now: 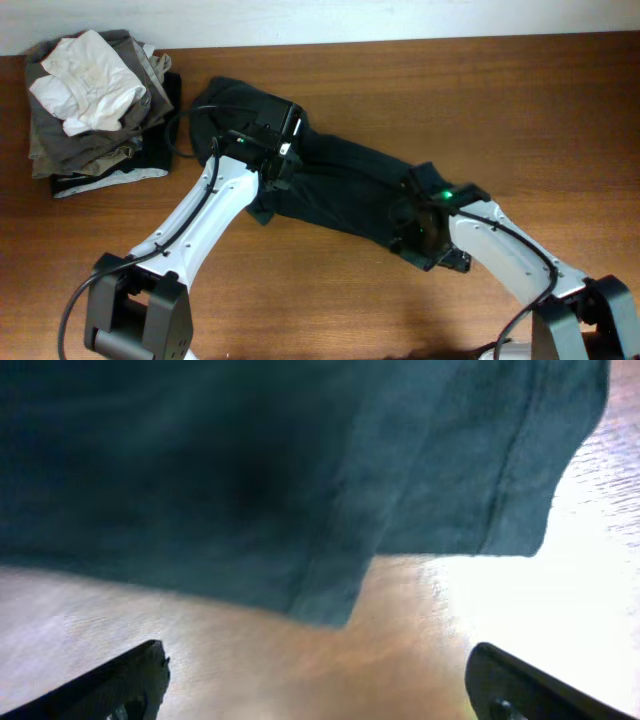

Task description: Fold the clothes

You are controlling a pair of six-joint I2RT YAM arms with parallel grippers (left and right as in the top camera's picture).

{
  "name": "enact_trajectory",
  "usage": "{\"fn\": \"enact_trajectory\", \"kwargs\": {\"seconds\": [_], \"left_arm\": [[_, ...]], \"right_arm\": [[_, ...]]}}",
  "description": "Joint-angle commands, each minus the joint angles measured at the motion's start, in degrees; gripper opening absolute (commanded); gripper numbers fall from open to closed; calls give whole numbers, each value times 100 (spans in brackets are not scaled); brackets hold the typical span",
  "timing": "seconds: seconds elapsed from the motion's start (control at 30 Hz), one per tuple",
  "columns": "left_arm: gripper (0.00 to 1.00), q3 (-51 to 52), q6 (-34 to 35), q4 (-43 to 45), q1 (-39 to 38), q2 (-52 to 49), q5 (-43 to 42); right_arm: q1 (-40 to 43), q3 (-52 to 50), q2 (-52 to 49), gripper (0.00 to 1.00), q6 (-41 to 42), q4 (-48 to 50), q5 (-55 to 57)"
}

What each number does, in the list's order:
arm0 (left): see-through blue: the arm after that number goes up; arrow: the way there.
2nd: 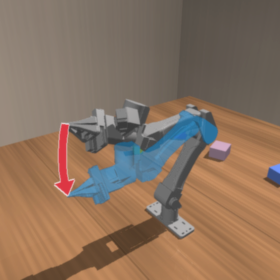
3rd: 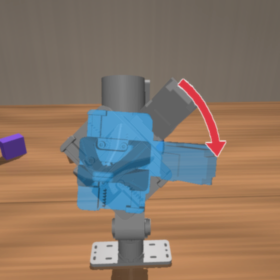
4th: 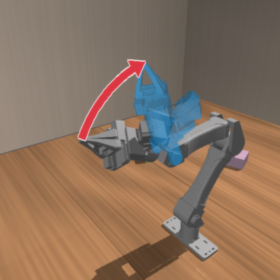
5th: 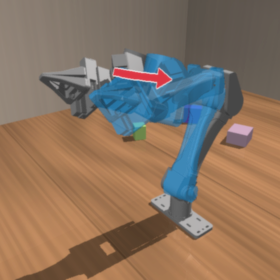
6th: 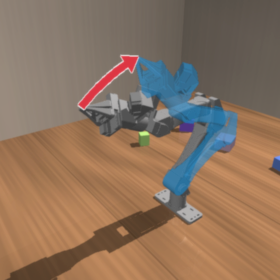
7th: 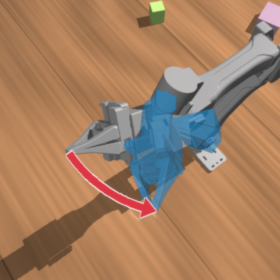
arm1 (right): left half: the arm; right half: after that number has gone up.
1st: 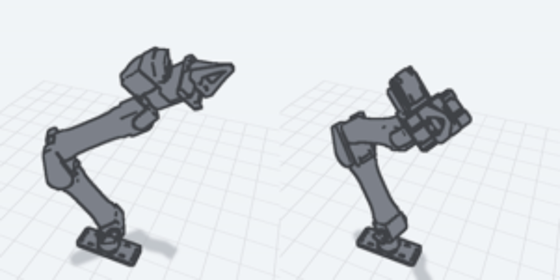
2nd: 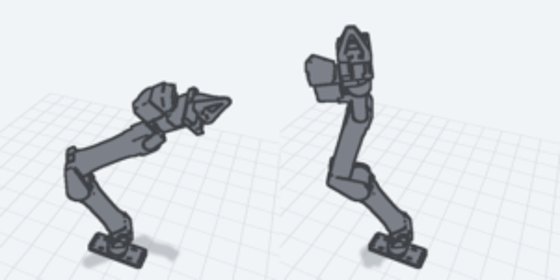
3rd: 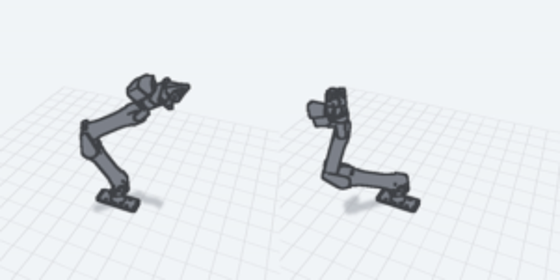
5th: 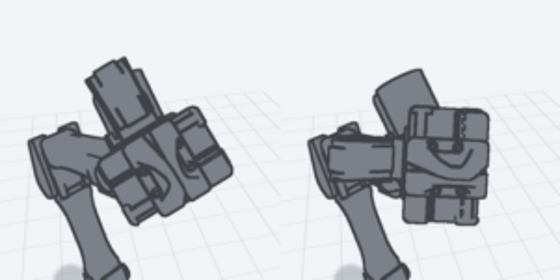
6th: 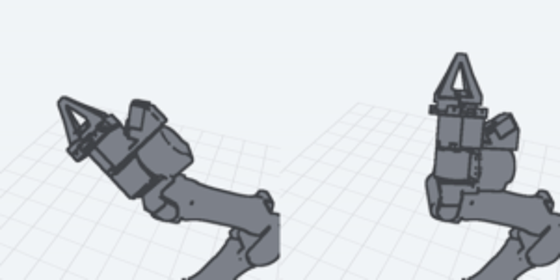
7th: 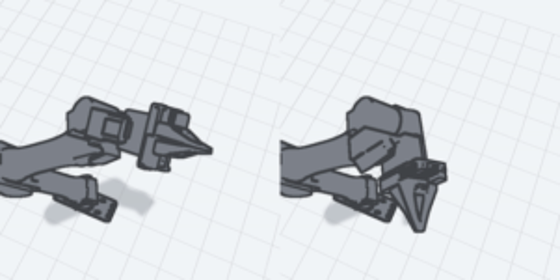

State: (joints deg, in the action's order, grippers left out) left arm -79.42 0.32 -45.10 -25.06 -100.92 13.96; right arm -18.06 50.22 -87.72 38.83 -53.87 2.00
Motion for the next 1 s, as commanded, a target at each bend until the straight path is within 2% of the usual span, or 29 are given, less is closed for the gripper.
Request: {"fn": "enact_trajectory", "kwargs": {"seconds": [0.0,0.13,0.37,0.5,0.63,0.73,0.77,0.83,0.9,0.93,0.97], "left_arm": [[8,-50,59,-22,-20,55,-26],[8,-50,59,-11,-20,57,-74],[8,-50,59,-11,-20,57,-109],[9,-50,59,-11,-20,57,-109],[9,-50,59,-11,-20,57,-109],[8,-50,59,-13,-20,57,-109],[9,-50,59,-15,-20,57,-109],[9,-50,59,-17,-20,57,-109],[9,-50,59,-20,-20,57,-109],[9,-50,57,-20,-20,55,-109],[9,-50,59,-20,-20,57,-109]], "right_arm": [[538,-367,-11,81,188,238,85],[761,-627,-11,83,-365,811,-675],[748,-710,-13,83,-365,968,-800],[748,-966,-13,80,-343,1185,-964],[748,-994,-13,63,-339,1196,-1023],[748,-994,-46,60,-317,1224,-1019],[748,-994,-83,54,-317,1259,-1021],[748,-994,-210,52,-256,1314,-1025],[748,-994,-319,44,-254,1349,-1054],[748,-994,-363,37,-251,1364,-1064],[748,-994,-389,25,-229,1364,-1064]]}}
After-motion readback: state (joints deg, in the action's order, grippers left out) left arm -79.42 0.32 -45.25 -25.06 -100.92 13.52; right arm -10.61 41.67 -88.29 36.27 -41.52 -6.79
